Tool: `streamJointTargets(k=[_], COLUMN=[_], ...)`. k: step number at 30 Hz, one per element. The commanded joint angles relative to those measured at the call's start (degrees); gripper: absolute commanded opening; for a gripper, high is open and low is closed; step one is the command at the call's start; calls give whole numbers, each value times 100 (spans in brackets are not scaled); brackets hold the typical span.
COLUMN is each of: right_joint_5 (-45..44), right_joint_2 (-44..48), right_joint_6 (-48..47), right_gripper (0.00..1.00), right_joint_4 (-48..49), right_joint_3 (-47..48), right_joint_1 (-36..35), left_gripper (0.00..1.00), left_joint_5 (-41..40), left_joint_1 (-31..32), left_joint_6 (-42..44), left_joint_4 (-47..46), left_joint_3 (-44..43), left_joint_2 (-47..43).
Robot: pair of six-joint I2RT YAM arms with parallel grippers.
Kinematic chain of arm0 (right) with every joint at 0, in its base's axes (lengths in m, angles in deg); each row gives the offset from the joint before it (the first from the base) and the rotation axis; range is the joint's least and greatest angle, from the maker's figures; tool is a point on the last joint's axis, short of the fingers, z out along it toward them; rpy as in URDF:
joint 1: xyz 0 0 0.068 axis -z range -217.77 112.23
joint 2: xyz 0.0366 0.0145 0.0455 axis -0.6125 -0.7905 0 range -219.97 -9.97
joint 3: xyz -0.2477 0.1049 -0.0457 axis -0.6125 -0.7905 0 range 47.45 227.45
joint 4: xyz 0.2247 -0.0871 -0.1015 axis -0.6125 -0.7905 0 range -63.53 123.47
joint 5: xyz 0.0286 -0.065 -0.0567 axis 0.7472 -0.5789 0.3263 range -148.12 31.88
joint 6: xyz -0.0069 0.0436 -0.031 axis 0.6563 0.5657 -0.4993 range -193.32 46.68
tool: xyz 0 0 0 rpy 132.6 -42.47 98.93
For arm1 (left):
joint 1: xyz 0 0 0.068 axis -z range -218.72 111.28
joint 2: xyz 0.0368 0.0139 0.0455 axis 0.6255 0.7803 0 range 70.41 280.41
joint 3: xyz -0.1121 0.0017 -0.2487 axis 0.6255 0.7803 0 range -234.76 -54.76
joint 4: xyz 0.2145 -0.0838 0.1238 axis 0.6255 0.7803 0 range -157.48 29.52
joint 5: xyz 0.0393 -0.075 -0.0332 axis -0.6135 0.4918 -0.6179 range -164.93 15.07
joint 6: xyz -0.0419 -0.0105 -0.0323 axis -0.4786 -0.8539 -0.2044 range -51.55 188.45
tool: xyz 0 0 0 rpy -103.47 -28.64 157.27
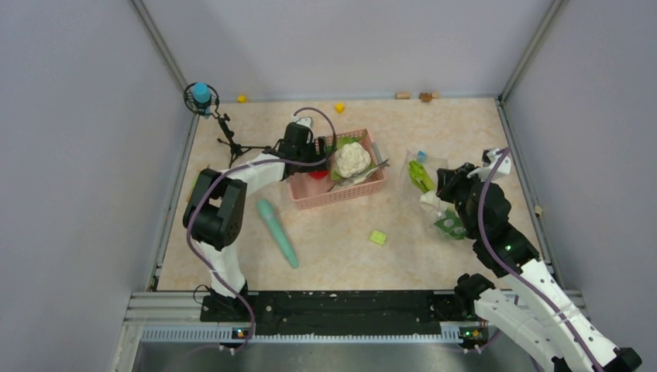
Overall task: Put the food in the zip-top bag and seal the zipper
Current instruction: Pick up the fake vegetable from the bin, then place the fake vegetable in the zipper food storage bag.
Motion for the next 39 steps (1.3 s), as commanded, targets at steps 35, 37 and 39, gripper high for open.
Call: streamJointTargets(k=[35, 37, 39], right_joint_5=[570, 808, 916], right_joint_2=[173, 165, 159], right_joint_6=[-172, -197, -206], right_gripper=[0, 0, 0], right_joint_4=[596, 694, 731], right_joint_3=[-139, -166, -170], right_joint_1=[51, 47, 46], left_gripper=[21, 21, 21], left_joint_5=[2566, 2482, 2468], left_joint_1=[2298, 2372, 2428], left_joint_6=[56, 36, -26], left_joint_4=[-2358, -2492, -2598], left_joint_3=[530, 405, 307], left_joint_2=[-2434, -2198, -1998])
